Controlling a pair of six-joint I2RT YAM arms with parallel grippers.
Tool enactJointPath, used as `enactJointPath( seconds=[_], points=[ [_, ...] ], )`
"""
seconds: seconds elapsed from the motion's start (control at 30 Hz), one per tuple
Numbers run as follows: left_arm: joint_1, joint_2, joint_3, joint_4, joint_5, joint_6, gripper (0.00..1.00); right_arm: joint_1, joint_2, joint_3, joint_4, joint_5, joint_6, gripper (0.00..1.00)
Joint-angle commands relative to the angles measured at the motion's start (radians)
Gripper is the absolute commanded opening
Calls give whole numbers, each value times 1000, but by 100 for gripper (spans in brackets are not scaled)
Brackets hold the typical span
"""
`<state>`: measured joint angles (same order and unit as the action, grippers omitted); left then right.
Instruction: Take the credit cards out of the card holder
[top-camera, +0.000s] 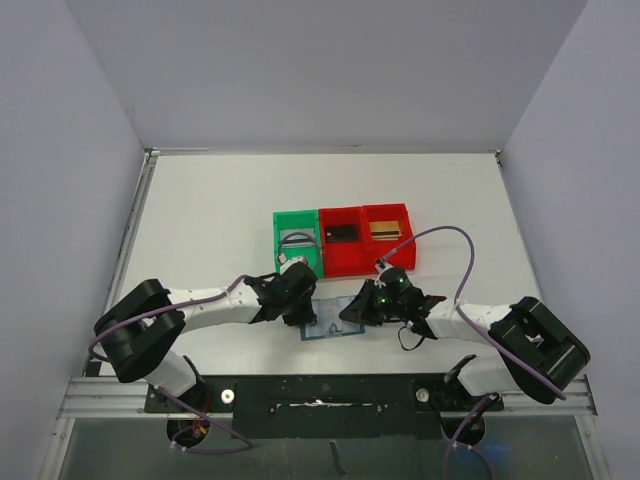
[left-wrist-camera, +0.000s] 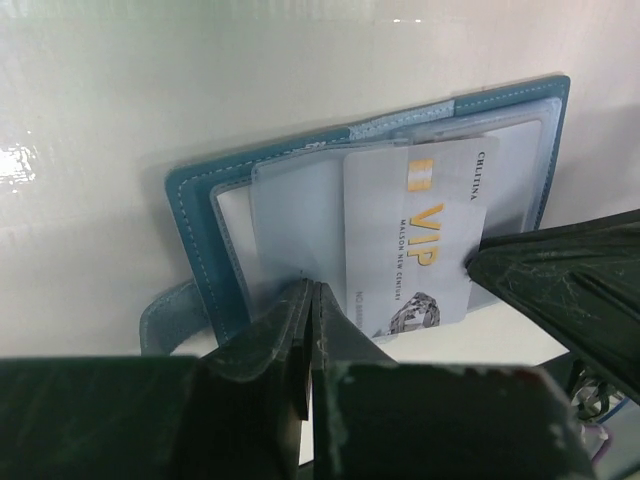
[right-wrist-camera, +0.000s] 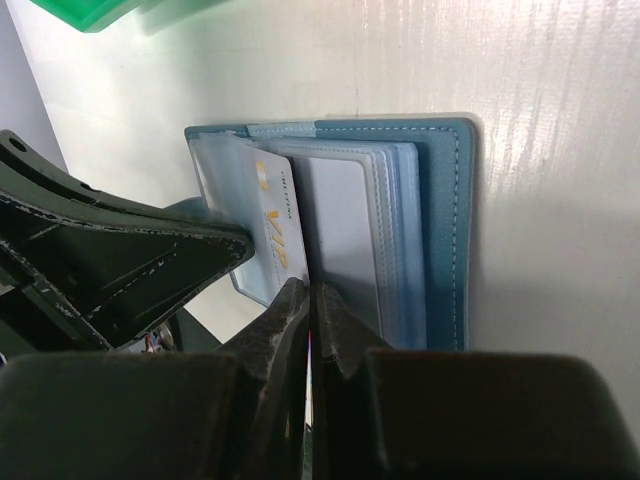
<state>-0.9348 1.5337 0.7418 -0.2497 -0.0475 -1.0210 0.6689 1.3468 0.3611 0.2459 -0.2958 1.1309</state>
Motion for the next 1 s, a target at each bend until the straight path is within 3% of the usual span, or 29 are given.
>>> enactJointPath(
  seconds=[0.0, 0.27, 0.47, 0.77, 0.97],
  points=[
    [-2, 52, -45, -47, -87, -15, 0, 5, -4, 40, 44, -19, -23, 0],
    [-5, 85, -81, -43, -99, -27, 0, 4, 43, 49, 120, -69, -18, 16],
    [-6, 87, -81, -45, -100, -24, 0, 5, 79, 60, 172, -85, -12, 22],
    [-7, 81, -80, -53, -102, -22, 0, 6, 122, 68, 200, -92, -11, 20],
    [-7, 72, -81, -54, -102, -29, 0, 9, 104, 55, 186, -74, -10, 3]
  ],
)
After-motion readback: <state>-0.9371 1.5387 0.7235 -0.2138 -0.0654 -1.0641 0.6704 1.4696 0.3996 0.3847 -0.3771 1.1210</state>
